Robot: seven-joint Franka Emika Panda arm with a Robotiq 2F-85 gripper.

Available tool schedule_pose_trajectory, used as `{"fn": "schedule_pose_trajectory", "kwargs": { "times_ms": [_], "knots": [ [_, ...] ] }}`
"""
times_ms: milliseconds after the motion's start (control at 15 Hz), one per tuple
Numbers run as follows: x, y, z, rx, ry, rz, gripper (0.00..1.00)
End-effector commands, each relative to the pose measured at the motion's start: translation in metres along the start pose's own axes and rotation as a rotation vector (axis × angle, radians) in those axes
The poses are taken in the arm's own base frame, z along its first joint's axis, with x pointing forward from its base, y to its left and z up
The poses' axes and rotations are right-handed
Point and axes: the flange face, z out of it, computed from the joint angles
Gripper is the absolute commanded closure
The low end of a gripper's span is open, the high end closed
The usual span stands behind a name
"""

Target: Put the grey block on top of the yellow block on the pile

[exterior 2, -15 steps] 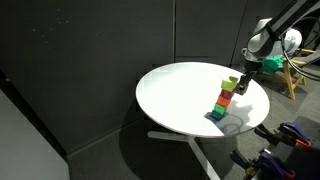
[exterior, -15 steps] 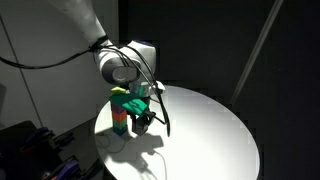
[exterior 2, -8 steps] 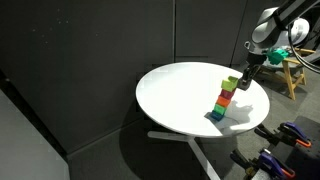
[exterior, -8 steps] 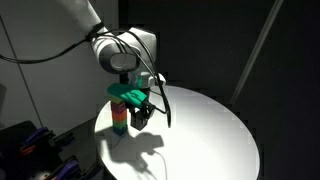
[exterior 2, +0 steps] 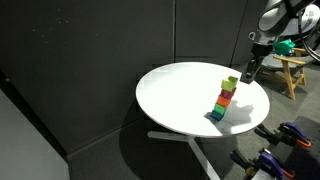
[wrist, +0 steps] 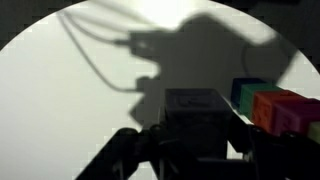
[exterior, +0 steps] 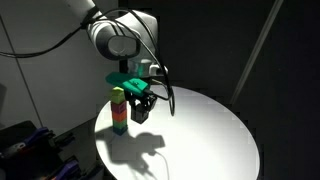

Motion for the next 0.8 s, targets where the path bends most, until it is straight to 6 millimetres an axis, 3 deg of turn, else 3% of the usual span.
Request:
{"fn": "schedule_pose_trajectory", "kwargs": {
  "times_ms": [0,400,733],
  "knots": [
    [0.002,-0.006,-0.027,-0.007,0.003,0.019,0.69],
    [0.015,-0.026,-0.056,-0.012,0.046,0.031,0.69],
    [0.021,-0.041,-0.065,-0.023,0.073,0.027,0.69]
  ]
}}
